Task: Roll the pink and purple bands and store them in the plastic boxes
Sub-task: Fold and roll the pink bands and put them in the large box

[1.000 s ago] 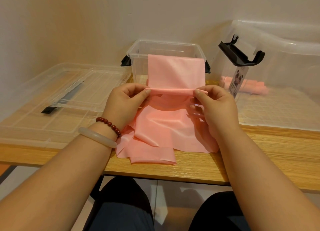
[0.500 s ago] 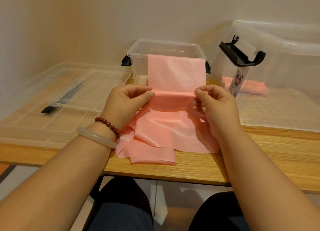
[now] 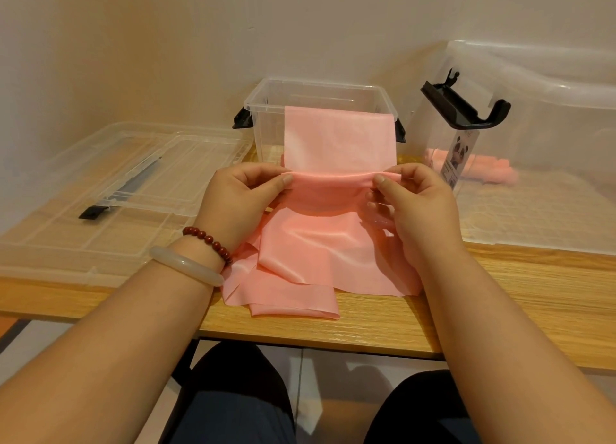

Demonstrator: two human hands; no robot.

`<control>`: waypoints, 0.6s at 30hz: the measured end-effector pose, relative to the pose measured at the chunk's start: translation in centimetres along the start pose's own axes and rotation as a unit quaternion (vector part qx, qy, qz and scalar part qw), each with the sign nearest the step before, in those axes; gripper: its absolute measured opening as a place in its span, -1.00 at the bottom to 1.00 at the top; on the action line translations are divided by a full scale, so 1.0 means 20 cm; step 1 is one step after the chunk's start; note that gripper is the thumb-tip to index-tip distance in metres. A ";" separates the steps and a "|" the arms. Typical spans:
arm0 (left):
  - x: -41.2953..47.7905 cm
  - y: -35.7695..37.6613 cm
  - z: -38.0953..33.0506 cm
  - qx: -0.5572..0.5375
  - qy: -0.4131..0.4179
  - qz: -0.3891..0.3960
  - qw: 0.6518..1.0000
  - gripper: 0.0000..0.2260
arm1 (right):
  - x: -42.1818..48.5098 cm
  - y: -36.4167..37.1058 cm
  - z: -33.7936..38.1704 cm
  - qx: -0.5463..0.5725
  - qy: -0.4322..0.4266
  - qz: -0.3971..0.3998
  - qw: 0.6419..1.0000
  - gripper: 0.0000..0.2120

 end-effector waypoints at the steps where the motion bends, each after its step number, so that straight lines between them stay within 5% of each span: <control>1: 0.00 0.00 0.00 0.002 0.000 -0.001 1.000 -0.90 | 0.00 0.00 0.00 0.001 -0.001 -0.002 1.000 -0.96; 18: 0.00 0.00 0.00 0.007 0.002 0.000 1.000 -0.85 | 0.00 0.00 0.02 -0.007 -0.032 -0.009 0.999 -0.90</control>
Point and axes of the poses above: each hand's wrist, its own x-axis towards the middle knuckle, its own y-axis out of the palm, z = x × y, the point moved 3 cm from there along x, towards the middle knuckle, and after that the axes turned 6 degrees about z, right-handed, at the moved point
